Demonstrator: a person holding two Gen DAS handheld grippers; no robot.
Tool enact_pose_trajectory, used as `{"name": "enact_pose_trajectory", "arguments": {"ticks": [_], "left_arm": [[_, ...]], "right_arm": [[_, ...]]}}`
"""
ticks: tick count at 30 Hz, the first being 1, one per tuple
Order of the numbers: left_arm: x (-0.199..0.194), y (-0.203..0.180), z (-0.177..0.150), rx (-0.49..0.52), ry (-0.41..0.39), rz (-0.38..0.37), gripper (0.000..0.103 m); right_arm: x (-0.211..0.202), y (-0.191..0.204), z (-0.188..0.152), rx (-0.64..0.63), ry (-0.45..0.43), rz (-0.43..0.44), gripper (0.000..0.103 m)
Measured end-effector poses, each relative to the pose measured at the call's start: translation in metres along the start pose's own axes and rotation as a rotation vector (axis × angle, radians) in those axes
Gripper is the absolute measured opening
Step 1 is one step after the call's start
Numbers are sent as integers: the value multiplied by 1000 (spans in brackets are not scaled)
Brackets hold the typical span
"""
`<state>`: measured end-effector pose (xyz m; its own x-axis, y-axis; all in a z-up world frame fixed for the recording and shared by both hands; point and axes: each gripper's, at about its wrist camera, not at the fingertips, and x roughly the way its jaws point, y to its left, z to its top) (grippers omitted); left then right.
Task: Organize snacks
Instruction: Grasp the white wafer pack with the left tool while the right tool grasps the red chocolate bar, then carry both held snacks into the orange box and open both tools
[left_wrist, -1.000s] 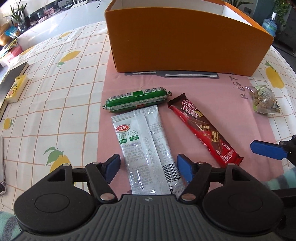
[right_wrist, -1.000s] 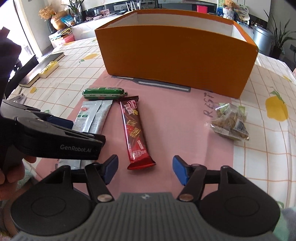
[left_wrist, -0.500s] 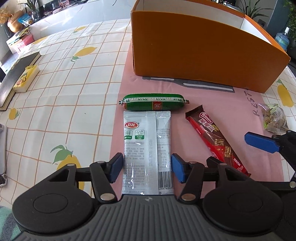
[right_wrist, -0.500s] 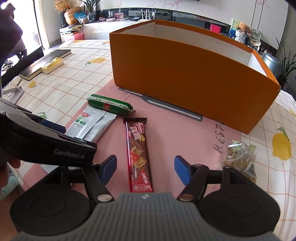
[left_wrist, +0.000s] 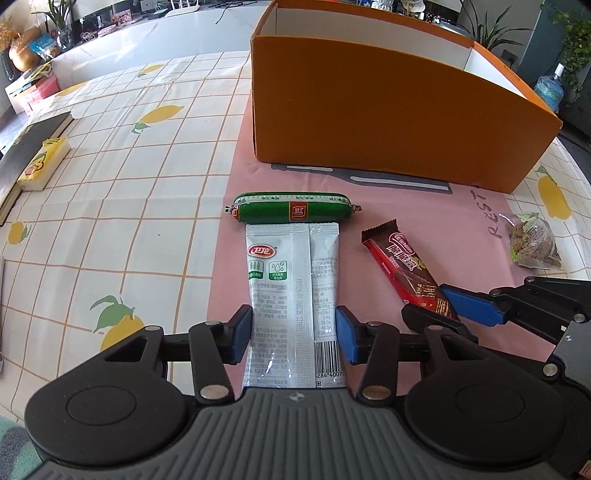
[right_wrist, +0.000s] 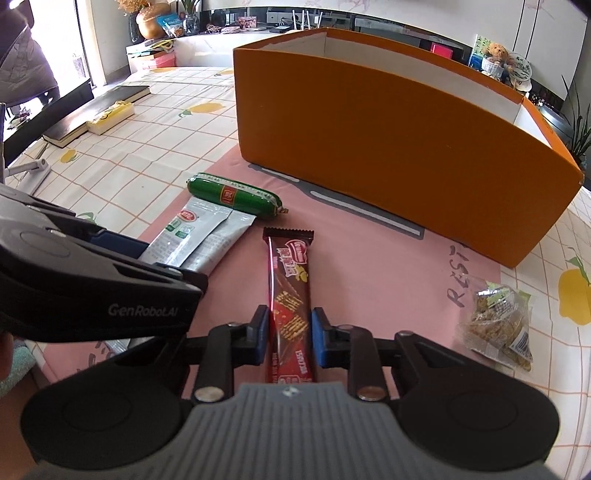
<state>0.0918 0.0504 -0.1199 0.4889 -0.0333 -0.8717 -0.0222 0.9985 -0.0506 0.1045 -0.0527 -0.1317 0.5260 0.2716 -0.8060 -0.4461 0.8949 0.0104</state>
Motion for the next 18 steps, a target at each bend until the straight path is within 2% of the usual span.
{"name": "enact_pose_trajectory", "arguments": {"ticks": [4,18], "left_arm": [[-2,5,-2,-16,-7,-21,54],[-28,1,-6,-13,-72,-67,53]], "right_arm": [[-3,-8,0,48,3,6,20],[-36,-25,-7,152,-95,45,20]]}}
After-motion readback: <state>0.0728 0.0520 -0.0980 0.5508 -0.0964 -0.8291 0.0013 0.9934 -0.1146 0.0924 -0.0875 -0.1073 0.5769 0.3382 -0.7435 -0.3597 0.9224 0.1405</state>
